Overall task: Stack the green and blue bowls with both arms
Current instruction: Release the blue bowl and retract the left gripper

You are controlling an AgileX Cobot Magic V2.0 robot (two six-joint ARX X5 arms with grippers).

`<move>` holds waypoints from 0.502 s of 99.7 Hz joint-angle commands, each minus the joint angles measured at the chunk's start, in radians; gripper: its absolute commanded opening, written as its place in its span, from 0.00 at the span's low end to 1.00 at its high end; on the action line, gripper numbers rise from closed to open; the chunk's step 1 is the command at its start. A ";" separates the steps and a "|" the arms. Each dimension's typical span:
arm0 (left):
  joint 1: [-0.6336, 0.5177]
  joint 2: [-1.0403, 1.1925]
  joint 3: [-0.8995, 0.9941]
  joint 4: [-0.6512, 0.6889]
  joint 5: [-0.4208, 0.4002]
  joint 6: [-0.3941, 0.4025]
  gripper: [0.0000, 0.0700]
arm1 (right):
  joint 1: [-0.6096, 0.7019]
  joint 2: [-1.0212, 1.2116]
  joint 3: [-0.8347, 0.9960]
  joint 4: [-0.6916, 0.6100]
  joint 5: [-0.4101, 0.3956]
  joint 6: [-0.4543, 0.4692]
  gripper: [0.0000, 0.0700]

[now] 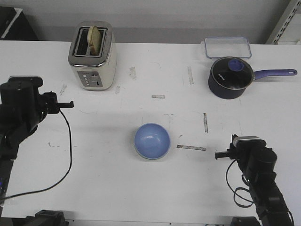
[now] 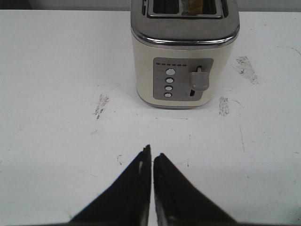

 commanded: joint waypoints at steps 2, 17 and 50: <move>0.005 -0.074 -0.096 0.079 0.001 0.012 0.00 | 0.001 0.005 0.007 0.011 -0.002 -0.004 0.01; 0.005 -0.265 -0.372 0.277 0.001 0.031 0.00 | 0.001 0.005 0.007 0.023 -0.002 -0.003 0.01; 0.014 -0.569 -0.802 0.462 0.001 0.068 0.00 | 0.001 0.005 0.007 0.062 -0.003 -0.001 0.01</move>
